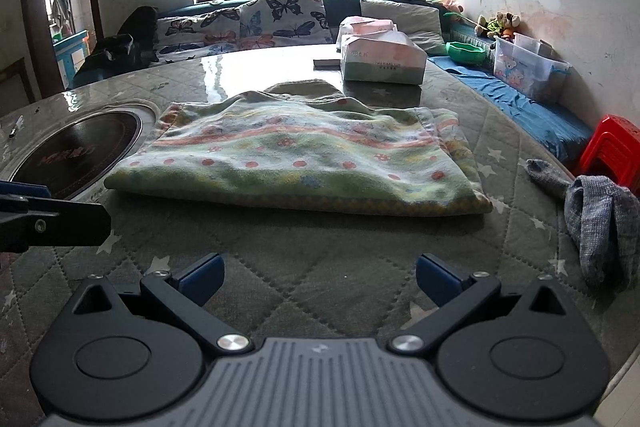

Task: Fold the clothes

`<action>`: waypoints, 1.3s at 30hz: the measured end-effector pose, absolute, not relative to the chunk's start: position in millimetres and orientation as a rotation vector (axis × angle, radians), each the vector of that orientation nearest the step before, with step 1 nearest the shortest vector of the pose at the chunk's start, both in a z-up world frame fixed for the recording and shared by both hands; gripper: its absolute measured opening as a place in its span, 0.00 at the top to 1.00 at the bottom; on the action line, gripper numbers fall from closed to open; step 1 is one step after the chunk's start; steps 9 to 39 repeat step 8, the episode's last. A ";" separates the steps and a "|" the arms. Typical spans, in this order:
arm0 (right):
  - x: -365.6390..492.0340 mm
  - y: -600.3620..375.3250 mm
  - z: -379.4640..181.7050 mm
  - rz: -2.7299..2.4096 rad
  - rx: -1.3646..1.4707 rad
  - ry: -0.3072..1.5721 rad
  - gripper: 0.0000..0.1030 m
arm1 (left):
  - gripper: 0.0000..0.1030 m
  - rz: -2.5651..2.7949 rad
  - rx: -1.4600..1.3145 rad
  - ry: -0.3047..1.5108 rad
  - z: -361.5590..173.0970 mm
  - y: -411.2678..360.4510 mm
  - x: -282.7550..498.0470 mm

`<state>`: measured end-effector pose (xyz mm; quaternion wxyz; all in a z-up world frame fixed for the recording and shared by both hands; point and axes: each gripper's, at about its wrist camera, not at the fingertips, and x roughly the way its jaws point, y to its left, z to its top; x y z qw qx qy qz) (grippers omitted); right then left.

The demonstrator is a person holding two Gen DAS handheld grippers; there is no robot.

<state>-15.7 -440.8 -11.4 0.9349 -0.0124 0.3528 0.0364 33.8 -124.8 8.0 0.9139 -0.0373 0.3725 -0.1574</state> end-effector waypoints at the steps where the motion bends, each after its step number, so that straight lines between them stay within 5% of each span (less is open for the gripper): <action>1: -15.8 -441.0 -11.3 0.074 -0.024 0.721 0.00 | 0.00 -0.325 -0.074 0.765 8.2 -125.1 33.6; 39: -15.8 -441.6 -10.8 0.074 -0.026 0.721 0.00 | 0.00 -0.324 -0.067 0.765 8.7 -126.4 34.7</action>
